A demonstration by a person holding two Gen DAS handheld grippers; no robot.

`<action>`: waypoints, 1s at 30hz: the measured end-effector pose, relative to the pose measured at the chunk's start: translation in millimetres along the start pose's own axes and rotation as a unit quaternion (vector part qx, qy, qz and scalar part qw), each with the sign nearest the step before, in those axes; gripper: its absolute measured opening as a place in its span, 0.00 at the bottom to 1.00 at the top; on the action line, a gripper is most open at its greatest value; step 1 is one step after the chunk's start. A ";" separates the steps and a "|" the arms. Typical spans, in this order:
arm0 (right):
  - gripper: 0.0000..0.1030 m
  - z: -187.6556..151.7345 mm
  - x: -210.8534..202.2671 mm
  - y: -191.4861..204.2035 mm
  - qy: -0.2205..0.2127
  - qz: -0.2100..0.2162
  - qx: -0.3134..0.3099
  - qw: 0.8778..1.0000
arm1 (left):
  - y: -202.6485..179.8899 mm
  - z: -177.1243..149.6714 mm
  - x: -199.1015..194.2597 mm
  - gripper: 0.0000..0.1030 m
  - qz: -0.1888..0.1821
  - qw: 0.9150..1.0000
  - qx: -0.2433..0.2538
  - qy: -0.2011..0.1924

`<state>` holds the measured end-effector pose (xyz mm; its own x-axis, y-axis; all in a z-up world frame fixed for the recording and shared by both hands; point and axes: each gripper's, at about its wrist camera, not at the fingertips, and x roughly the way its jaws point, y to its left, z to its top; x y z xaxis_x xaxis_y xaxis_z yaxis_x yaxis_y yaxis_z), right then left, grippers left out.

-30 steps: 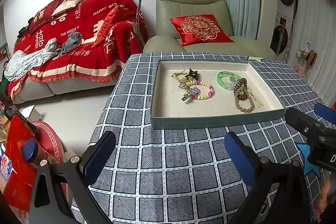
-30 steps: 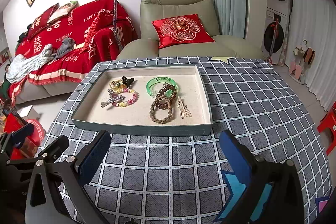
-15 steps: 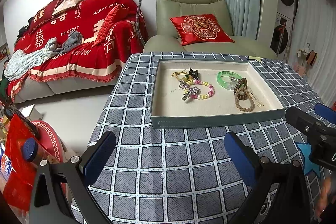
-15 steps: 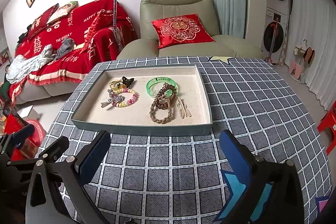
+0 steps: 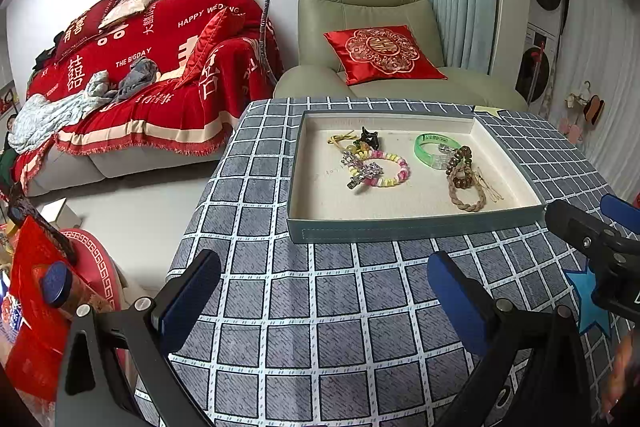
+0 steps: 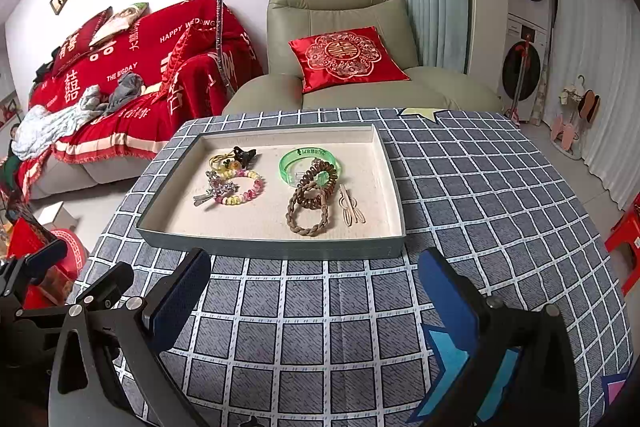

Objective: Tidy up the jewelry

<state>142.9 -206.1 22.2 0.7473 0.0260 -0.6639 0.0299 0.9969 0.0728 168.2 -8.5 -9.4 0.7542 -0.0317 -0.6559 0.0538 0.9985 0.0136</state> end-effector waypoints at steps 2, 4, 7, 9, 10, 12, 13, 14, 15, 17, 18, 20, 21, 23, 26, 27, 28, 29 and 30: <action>1.00 -0.2 0.2 0.1 0.000 0.000 -0.001 1.000 | 0.0 -0.4 -0.2 1.00 0.000 1.000 0.000 0.000; 1.00 0.0 0.2 -0.1 0.000 0.000 -0.001 1.000 | 0.2 -0.2 -0.1 1.00 0.000 1.000 0.000 0.000; 1.00 0.6 -0.2 -0.1 -0.002 0.000 0.000 1.000 | 0.3 0.0 -0.2 1.00 0.000 1.000 0.001 0.000; 1.00 0.4 0.0 0.1 -0.001 -0.001 0.000 1.000 | 0.4 0.3 -0.2 1.00 0.001 1.000 0.001 0.000; 1.00 0.2 0.0 0.2 -0.001 -0.001 0.000 1.000 | 0.5 -0.1 -0.6 1.00 0.001 1.000 0.001 -0.001; 1.00 0.4 0.1 0.2 -0.001 0.000 -0.001 1.000 | 0.9 -0.9 -0.9 1.00 0.003 1.000 0.000 -0.002; 1.00 0.5 0.0 0.3 -0.001 -0.001 -0.001 1.000 | 1.3 -1.0 -1.0 1.00 0.004 1.000 -0.001 -0.002; 1.00 -0.1 -0.1 0.2 -0.001 0.000 -0.001 1.000 | 1.7 -1.1 -1.1 1.00 0.006 1.000 -0.002 -0.001; 1.00 0.2 -0.1 0.1 -0.001 0.000 -0.001 1.000 | 2.1 -1.0 -0.5 1.00 0.006 1.000 -0.003 -0.001; 1.00 0.4 -0.5 0.5 -0.001 0.000 -0.001 1.000 | 3.5 -1.5 0.0 1.00 0.006 1.000 -0.006 0.001; 1.00 1.0 -1.1 0.9 -0.002 0.000 -0.002 1.000 | 3.7 -1.2 0.2 1.00 0.006 1.000 -0.007 0.002; 1.00 1.2 -1.5 1.2 -0.002 0.000 -0.001 1.000 | 4.1 -1.2 0.9 1.00 0.005 1.000 -0.009 0.004; 1.00 1.3 -1.4 1.3 -0.002 -0.001 -0.001 1.000 | 3.9 -1.0 1.2 1.00 0.005 1.000 -0.009 0.004; 1.00 1.0 -1.3 1.4 -0.001 0.000 -0.001 1.000 | 3.8 -0.9 1.4 1.00 0.005 1.000 -0.007 0.004; 1.00 0.7 -1.4 1.4 -0.001 0.000 -0.001 1.000 | 3.3 -1.3 2.2 1.00 0.005 1.000 -0.004 0.006; 1.00 0.9 -1.6 1.8 -0.001 0.001 -0.001 1.000 | 2.6 -1.3 2.5 1.00 0.005 1.000 -0.004 0.006; 1.00 1.5 -1.7 1.8 -0.001 0.001 -0.001 1.000 | 2.8 -1.5 2.4 1.00 0.004 1.000 -0.005 0.006; 1.00 1.3 -2.3 2.5 -0.001 0.001 -0.001 1.000 | 2.7 -1.3 2.8 1.00 0.002 1.000 -0.006 0.007; 1.00 1.1 -2.4 2.8 -0.001 0.001 -0.001 1.000 | 2.7 -1.2 2.9 1.00 -0.001 1.000 -0.007 0.008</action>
<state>142.0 -203.4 24.8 0.7484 0.0281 -0.6626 0.0264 0.9970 0.0722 169.8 -5.9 -12.1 0.7429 -0.0332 -0.6686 0.0458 0.9990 0.0012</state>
